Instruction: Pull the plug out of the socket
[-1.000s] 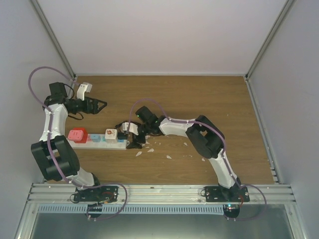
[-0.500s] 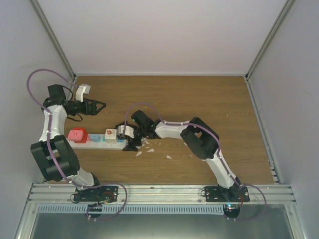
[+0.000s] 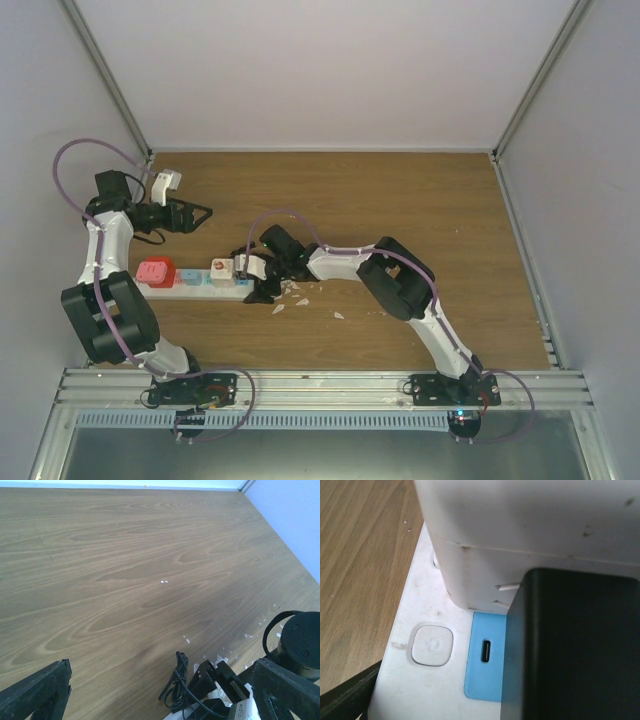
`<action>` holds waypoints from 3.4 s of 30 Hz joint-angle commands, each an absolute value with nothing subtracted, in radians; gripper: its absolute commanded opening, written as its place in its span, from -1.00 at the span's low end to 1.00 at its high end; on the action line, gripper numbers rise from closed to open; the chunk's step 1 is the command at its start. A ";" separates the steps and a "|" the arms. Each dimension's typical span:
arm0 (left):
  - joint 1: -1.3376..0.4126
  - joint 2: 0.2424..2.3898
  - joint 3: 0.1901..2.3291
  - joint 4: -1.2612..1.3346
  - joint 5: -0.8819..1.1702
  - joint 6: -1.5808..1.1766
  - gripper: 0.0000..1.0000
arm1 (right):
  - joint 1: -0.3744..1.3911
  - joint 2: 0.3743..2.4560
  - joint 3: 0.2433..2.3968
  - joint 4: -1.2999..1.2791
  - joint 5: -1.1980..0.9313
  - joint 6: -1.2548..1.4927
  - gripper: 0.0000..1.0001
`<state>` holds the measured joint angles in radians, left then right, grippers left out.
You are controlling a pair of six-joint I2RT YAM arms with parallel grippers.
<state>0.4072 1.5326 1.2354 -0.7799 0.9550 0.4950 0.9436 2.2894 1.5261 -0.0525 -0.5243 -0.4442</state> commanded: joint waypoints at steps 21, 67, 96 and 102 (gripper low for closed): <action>0.378 1.512 1.239 -0.809 0.980 0.541 0.98 | 0.748 2.075 1.258 -0.202 -0.590 -0.630 0.31; 0.065 1.488 1.175 -0.722 0.849 0.547 0.98 | 0.137 1.618 0.806 -0.643 -0.528 -1.370 0.29; -0.226 1.295 1.007 -0.557 0.727 0.678 0.98 | -0.130 1.518 0.858 -0.802 -0.608 -1.458 0.99; -0.347 1.205 0.894 -0.430 0.675 0.800 0.98 | -0.191 1.444 0.865 -0.846 -0.629 -1.446 0.98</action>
